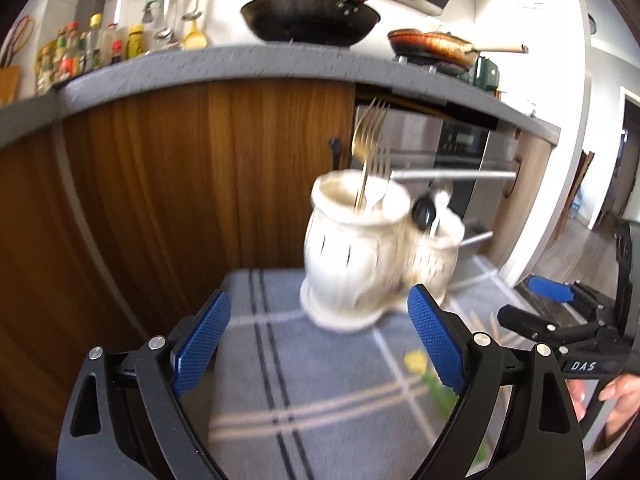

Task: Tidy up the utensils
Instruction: 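Move both open tools back down to the utensils on the cloth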

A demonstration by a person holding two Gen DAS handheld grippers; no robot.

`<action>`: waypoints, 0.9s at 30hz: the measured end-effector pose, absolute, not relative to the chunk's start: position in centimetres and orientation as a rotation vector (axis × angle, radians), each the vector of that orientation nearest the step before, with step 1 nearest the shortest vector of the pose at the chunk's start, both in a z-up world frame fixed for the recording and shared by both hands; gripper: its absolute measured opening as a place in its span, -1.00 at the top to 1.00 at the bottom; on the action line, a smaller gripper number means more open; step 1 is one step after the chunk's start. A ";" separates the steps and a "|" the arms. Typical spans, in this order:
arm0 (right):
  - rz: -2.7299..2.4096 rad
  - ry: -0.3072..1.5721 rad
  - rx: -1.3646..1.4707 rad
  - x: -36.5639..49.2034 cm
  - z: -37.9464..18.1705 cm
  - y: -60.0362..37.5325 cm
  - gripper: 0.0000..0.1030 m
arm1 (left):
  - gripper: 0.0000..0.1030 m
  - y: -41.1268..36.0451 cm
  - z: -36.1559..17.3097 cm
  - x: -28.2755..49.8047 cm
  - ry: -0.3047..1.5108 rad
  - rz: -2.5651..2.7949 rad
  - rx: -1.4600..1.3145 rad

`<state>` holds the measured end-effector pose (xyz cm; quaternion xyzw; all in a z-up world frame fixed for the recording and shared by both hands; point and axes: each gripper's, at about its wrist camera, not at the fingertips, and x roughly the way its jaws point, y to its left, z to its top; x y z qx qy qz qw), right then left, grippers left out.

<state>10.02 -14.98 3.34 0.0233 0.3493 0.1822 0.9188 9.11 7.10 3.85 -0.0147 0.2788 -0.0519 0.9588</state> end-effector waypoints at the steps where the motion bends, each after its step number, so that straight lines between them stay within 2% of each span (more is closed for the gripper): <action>1: 0.379 0.734 0.042 9.6 2.8 -14.7 -0.83 | -0.75 7.2 3.0 8.5 0.572 -0.101 -0.028; 7: 0.401 0.786 0.004 7.5 0.6 -12.3 -0.83 | -0.76 7.9 -1.6 6.1 0.676 -0.134 -0.078; 12: 0.394 0.808 -0.037 6.9 -0.5 -10.6 -0.78 | -0.76 8.2 -3.4 4.9 0.675 -0.129 -0.077; 14: 0.394 0.822 -0.047 7.0 -0.8 -10.0 -0.61 | -0.76 8.4 -3.8 4.5 0.662 -0.125 -0.078; 19: 0.410 0.880 -0.091 6.9 -1.6 -8.5 0.15 | -0.76 8.9 -4.8 4.3 0.670 -0.159 -0.124; 24: 0.408 0.923 -0.169 6.9 -2.2 -6.9 0.48 | -0.76 8.8 -5.0 4.0 0.658 -0.183 -0.120; 27: 0.392 0.942 -0.180 7.5 -2.3 -6.4 0.51 | -0.76 8.8 -5.0 3.9 0.653 -0.193 -0.128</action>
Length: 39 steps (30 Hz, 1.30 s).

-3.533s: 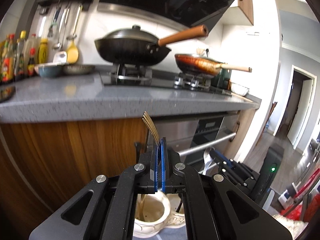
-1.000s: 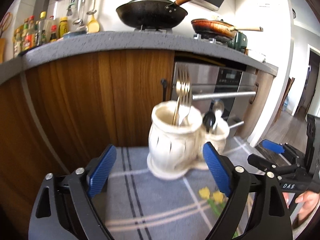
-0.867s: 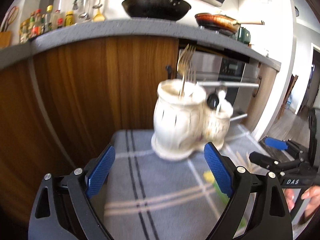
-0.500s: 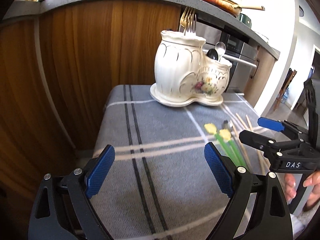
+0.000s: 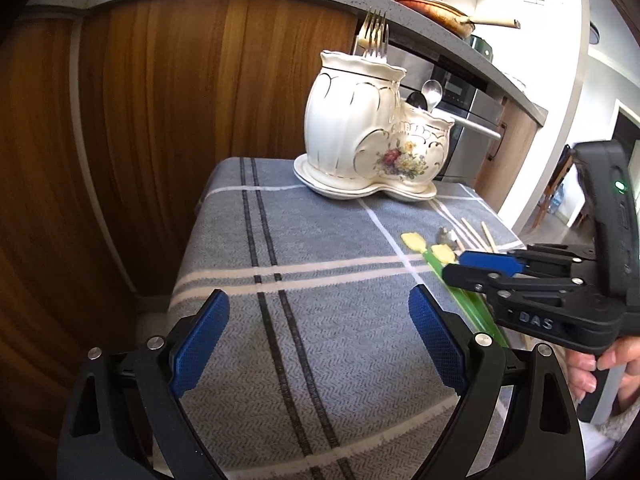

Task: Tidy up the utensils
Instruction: 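Move both open tools back down to the utensils on the cloth, then grasp flower-topped spoon with left tool while right tool grasps green tulip spoon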

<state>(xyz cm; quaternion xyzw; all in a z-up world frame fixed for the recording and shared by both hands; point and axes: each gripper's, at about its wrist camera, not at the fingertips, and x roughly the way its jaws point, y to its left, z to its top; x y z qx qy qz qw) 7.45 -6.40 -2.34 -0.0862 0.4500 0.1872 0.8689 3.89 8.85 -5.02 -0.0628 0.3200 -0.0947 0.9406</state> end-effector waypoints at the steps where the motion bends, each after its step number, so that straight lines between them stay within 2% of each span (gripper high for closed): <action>1: 0.390 0.950 -0.179 7.7 -2.5 -6.2 0.51 | -0.76 8.9 -5.0 3.9 0.652 -0.198 -0.131; 12: 0.333 1.042 -0.207 10.6 -3.8 -5.4 0.55 | -0.76 9.0 -5.1 3.9 0.651 -0.214 -0.149; 15: 0.346 1.069 -0.205 10.8 -3.8 -5.2 0.68 | -0.76 9.1 -5.1 3.9 0.650 -0.213 -0.152; 18: 0.360 1.092 -0.165 11.2 -3.9 -5.5 0.70 | -0.76 9.1 -5.1 3.9 0.650 -0.211 -0.152; 22: 0.365 1.079 -0.137 11.2 -4.0 -5.8 0.81 | -0.76 9.0 -5.1 3.9 0.652 -0.206 -0.149; 28: 0.378 1.047 -0.064 10.8 -3.8 -6.6 0.82 | -0.76 8.5 -5.0 4.0 0.654 -0.201 -0.127; 39: 0.400 0.893 0.096 9.3 0.9 -11.7 0.82 | -0.76 6.3 -4.6 4.5 0.684 -0.243 -0.063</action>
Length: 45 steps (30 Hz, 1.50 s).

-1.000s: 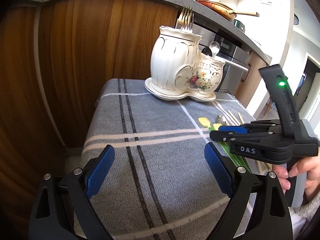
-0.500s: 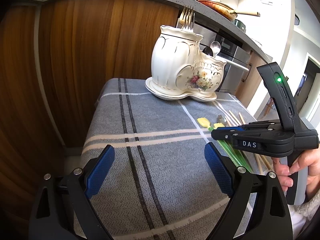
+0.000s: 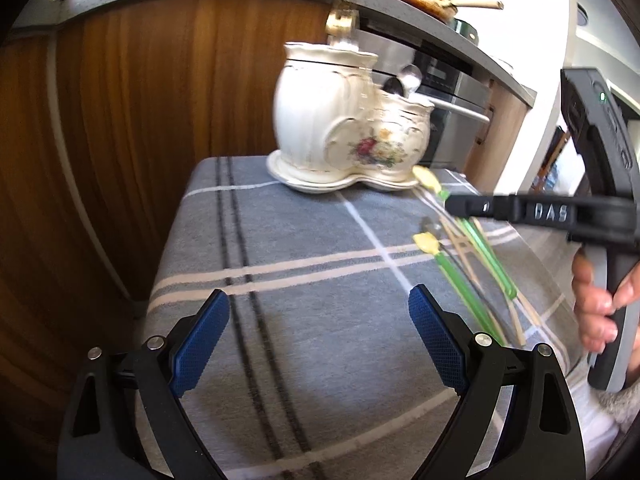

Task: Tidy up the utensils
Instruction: 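Grasp flower-topped spoon with left tool while right tool grasps green tulip spoon, then carry flower spoon with left tool while right tool carries tulip spoon to holder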

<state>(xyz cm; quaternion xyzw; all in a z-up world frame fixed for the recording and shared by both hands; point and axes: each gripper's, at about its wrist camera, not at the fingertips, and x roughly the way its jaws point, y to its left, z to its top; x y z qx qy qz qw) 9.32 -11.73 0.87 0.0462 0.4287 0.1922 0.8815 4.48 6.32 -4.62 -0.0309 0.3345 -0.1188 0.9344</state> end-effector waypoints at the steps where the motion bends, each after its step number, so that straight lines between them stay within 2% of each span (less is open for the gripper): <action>1: 0.396 0.884 0.105 9.2 1.1 -12.2 0.82 | -0.76 5.9 -4.5 4.6 0.687 -0.255 -0.057; 7: 0.358 0.846 0.166 9.0 2.0 -16.0 0.82 | -0.74 2.7 -3.7 5.4 0.720 -0.353 -0.044; 13: 0.334 0.811 0.190 8.3 2.1 -18.6 0.82 | -0.54 -1.3 -3.5 6.8 0.767 -0.428 -0.031; 15: 0.324 0.794 0.186 8.1 2.0 -19.2 0.82 | -0.36 -2.5 -3.7 7.4 0.798 -0.448 -0.034; 17: 0.326 0.787 0.193 8.0 2.0 -19.6 0.82 | -0.07 -3.5 -4.1 8.0 0.830 -0.464 -0.042; 23: 0.345 0.779 0.219 7.6 1.5 -20.7 0.82 | 0.57 -6.3 -5.2 9.1 0.913 -0.459 -0.016; 28: 0.359 0.783 0.241 7.5 1.1 -21.4 0.82 | 0.73 -6.8 -5.7 10.0 0.947 -0.424 -0.029; 42: 0.398 0.769 0.252 7.1 1.1 -22.0 0.82 | 0.73 -8.8 -6.2 12.0 0.974 -0.321 0.076; 45: 0.399 0.765 0.257 7.1 1.2 -22.0 0.82 | 0.84 -9.5 -6.2 12.1 0.962 -0.305 0.119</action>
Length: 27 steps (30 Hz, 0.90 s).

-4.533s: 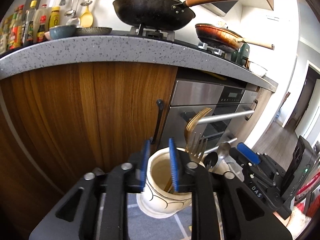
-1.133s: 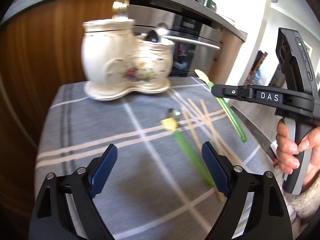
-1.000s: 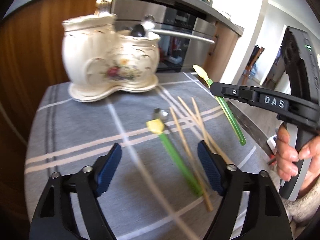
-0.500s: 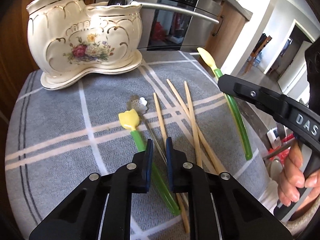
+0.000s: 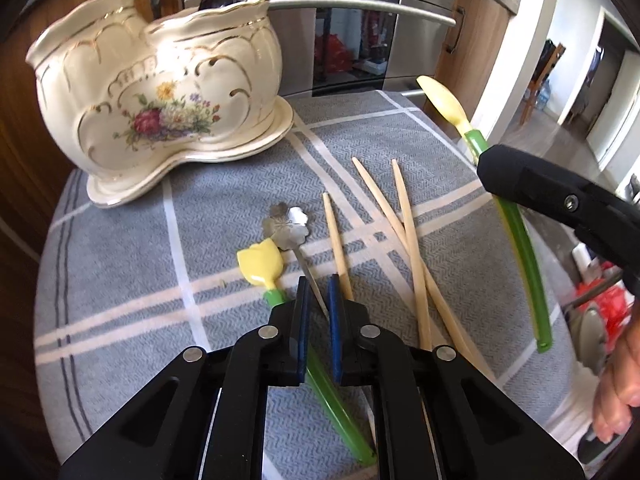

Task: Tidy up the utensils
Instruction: 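Carry flower spoon with left tool while right tool carries tulip spoon to holder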

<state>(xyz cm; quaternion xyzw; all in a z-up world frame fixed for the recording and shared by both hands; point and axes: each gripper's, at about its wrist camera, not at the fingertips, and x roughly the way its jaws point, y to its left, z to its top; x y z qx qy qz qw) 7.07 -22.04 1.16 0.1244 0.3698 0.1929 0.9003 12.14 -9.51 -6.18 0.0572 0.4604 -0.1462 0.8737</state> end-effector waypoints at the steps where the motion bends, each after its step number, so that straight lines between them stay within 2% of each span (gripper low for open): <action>1: 0.397 0.762 0.260 7.0 1.2 -22.1 0.82 | 0.88 -9.5 -6.1 12.2 0.959 -0.313 0.107; 12: 0.382 0.751 0.272 7.0 1.2 -22.2 0.82 | 0.93 -7.7 -3.3 11.4 0.854 -0.377 0.013; 18: 0.386 0.736 0.270 7.4 2.0 -21.8 0.82 | 0.93 -5.7 0.6 10.3 0.751 -0.392 -0.034; 27: 0.413 0.647 0.256 10.5 6.4 -19.8 0.82 | 0.93 -1.7 8.4 10.9 0.581 -0.390 -0.081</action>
